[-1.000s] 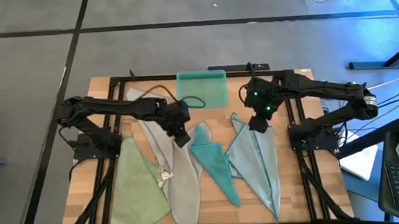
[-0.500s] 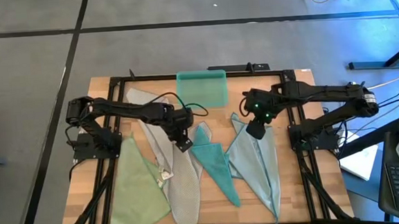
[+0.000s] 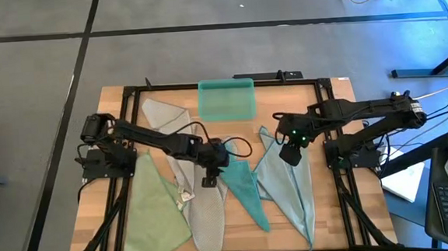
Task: Fold microfiber towels
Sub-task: Fold the light blue towel
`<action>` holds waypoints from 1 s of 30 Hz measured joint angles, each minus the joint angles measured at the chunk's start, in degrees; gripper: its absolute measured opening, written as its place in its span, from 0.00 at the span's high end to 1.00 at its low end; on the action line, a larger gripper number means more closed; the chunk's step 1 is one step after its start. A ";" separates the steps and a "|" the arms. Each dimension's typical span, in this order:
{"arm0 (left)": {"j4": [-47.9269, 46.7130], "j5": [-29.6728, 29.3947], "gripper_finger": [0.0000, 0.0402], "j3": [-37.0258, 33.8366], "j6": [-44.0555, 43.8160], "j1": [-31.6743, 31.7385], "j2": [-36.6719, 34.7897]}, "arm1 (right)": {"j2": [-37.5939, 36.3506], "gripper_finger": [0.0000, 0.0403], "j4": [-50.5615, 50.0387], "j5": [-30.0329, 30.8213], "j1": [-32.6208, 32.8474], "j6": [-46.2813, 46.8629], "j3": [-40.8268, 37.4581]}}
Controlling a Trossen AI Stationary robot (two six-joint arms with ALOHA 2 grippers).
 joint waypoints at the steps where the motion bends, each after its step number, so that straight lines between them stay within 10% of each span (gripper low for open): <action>1: 0.21 0.13 0.69 0.00 1.05 0.09 0.72 | -0.02 0.41 0.02 0.11 0.82 0.92 0.00; 7: -1.40 2.81 0.69 0.00 3.22 0.51 3.32 | -0.15 0.41 0.32 0.72 4.97 7.15 0.00; 15: -19.79 7.78 0.69 0.17 -17.79 1.26 -2.88 | -0.09 0.42 0.59 8.61 9.10 12.36 0.00; 30: -14.78 1.51 0.69 -4.50 -24.72 -8.96 3.57 | -0.08 0.42 1.20 17.84 9.32 10.40 0.00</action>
